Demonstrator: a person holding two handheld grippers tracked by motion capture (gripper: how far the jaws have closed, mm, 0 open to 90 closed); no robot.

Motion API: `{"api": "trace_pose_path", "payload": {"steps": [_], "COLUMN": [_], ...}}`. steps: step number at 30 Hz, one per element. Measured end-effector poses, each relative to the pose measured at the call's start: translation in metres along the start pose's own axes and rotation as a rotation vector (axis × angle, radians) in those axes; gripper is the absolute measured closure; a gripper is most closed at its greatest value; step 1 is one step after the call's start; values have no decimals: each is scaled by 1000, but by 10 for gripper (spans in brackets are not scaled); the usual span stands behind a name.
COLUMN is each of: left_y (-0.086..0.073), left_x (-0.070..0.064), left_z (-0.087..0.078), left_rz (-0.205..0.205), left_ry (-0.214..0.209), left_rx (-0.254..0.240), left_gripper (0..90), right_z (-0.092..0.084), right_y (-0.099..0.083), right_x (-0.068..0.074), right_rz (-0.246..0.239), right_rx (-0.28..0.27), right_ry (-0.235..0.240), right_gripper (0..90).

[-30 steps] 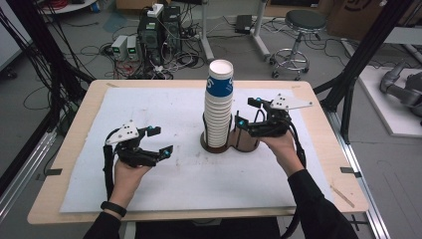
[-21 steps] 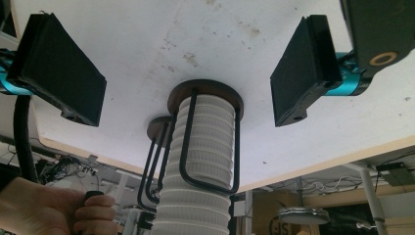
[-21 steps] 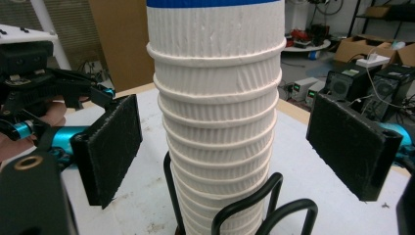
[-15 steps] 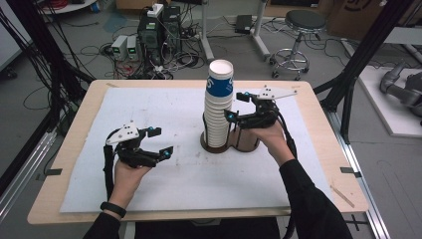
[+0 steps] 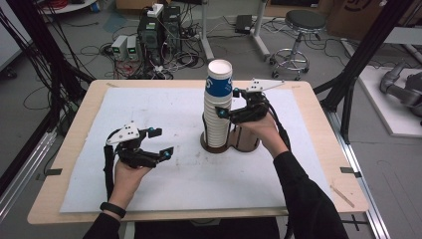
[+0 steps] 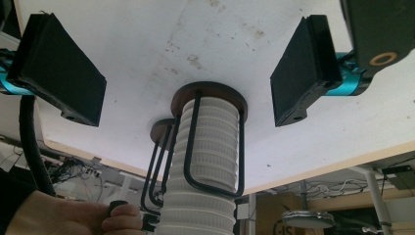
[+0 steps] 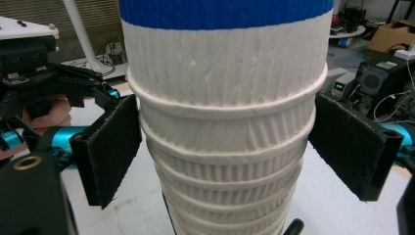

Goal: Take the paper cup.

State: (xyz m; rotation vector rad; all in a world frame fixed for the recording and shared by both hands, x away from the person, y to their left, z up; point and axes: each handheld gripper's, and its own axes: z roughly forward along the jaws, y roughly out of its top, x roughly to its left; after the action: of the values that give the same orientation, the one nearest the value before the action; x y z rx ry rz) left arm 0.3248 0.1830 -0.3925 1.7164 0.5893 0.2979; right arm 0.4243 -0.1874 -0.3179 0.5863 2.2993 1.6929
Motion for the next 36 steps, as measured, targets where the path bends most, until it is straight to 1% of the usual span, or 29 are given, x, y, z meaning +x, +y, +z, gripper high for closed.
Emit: {"api": "trace_pose_path", "payload": {"steps": [7, 8, 11, 14, 16, 20, 22, 24, 26, 28, 30, 33, 35, 36], "left_y": [0, 0, 1, 1, 2, 3, 4, 4, 4, 4, 4, 4, 4, 4], "left_x": [0, 0, -1, -1, -2, -5, -6, -7, -8, -8, -7, -7, -8, -8], "left_z": [1, 1, 1, 3, 3, 6, 7, 7, 8, 9, 9, 9, 9, 10], "left_rz": [-5, -8, -9, -11, -11, 1, 6, 8, 9, 10, 8, 6, 3, 5], "left_ry": [-5, -9, -14, -17, -22, -29, -32, -35, -39, -41, -41, -40, -39, -42], "left_rx": [-2, -9, -11, -9, -8, -1, 3, 7, 9, 8, 10, 11, 12, 12], "left_gripper": [133, 133, 134, 133, 133, 133, 133, 133, 133, 133, 133, 133, 134, 133], "right_z": [2, 3, 3, 4, 5, 6, 5, 5, 6, 6, 7, 8, 8, 8], "right_y": [-1, -1, -2, -1, -1, 1, 2, 1, 0, 1, 1, 1, 1, 1], "right_x": [-2, -3, -4, -5, -6, -6, -6, -8, -9, -8, -7, -5, -5, -5], "right_rz": [4, 7, 1, -12, -10, -18, -16, -4, 4, -1, 2, -6, -1, 6], "right_rx": [-3, -4, -7, 0, 1, 15, 17, 23, 36, 35, 33, 34, 35, 35], "right_ry": [4, 2, 10, 4, 4, -7, -24, -36, -22, -20, -19, -22, -19, -27], "right_gripper": [134, 133, 133, 133, 133, 133, 134, 134, 134, 134, 134, 134, 134, 134]}}
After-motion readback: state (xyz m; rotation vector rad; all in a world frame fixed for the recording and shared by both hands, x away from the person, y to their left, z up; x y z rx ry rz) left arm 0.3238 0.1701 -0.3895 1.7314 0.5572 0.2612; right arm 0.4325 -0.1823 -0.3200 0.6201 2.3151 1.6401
